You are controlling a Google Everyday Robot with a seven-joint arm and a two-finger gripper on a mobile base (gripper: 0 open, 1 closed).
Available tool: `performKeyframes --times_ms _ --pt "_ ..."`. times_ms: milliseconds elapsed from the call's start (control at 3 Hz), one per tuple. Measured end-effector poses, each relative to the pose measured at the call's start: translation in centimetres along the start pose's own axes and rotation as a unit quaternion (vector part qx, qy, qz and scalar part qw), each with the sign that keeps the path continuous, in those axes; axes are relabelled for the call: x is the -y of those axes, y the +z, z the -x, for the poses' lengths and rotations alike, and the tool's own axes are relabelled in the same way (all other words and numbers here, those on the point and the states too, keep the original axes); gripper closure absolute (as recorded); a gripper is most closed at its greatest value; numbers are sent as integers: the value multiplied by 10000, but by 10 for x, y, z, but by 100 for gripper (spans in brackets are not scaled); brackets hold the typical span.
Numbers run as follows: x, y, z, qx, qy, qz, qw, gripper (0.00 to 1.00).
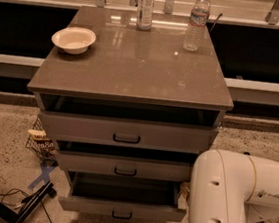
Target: Open bottom drawer
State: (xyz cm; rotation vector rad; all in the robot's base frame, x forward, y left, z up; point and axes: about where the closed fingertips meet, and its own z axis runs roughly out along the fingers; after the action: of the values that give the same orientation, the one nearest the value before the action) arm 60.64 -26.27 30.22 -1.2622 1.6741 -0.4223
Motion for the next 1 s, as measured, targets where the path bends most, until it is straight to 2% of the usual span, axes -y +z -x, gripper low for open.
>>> performKeyframes --times_ms 667,1000 --pt "0 0 0 1 0 1 10000 100" --pt "0 0 0 2 0 1 10000 85"
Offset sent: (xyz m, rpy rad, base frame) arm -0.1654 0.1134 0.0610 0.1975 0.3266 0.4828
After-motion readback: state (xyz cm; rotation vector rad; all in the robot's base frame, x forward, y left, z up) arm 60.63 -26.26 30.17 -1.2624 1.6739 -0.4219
